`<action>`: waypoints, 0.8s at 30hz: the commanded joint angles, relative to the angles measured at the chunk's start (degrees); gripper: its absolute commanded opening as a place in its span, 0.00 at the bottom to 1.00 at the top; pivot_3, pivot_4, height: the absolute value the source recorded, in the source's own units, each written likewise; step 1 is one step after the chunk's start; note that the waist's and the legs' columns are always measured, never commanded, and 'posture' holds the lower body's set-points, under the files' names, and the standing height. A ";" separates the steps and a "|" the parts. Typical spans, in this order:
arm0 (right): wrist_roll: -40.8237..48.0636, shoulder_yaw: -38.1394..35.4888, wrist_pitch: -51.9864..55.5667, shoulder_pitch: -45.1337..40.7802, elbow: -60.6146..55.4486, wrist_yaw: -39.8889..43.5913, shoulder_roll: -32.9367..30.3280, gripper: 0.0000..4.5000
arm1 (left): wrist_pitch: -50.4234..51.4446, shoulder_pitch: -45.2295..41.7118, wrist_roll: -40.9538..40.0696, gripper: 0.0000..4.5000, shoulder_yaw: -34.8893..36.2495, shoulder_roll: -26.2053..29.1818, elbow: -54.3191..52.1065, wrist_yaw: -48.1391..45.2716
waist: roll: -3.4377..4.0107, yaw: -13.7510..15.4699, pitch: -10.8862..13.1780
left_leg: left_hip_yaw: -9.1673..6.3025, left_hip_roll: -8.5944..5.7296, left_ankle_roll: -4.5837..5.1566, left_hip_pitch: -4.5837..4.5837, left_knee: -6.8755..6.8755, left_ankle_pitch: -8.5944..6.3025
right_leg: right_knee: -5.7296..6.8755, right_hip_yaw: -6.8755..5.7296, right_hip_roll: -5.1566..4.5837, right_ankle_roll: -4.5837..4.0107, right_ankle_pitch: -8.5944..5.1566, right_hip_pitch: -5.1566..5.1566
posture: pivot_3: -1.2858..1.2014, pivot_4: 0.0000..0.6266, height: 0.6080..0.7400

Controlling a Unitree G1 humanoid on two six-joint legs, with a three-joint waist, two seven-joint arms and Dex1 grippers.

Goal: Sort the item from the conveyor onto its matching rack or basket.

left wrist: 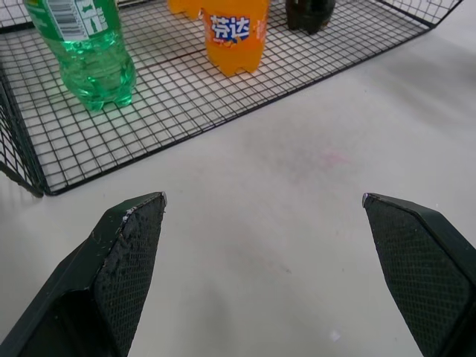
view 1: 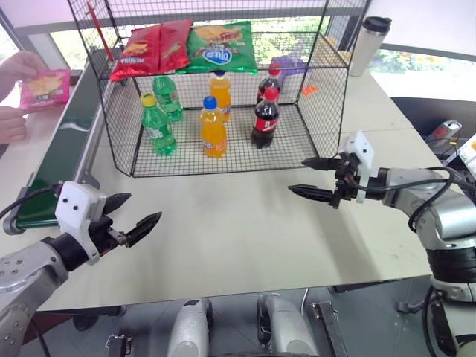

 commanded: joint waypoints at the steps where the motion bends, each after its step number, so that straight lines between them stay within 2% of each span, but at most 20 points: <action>1: -0.01 -0.71 -1.47 -0.74 -0.43 0.11 0.29 1.00 | -0.88 -0.44 0.07 0.99 0.19 -0.28 -0.95 0.15 | 0.00 -0.02 0.00 | 0.00 0.00 0.00 0.00 0.00 0.00 | 0.00 0.00 0.00 0.00 0.00 0.00 | 0.52 0.24 1.00; 24: -1.10 0.42 -3.84 -0.88 1.08 0.63 1.63 1.00 | -1.48 -1.79 1.19 0.99 -0.10 -1.30 -0.52 1.16 | 0.00 0.00 0.00 | 0.00 0.00 0.00 0.00 0.00 0.00 | 0.00 0.00 0.01 0.00 0.00 0.01 | 0.52 0.24 1.00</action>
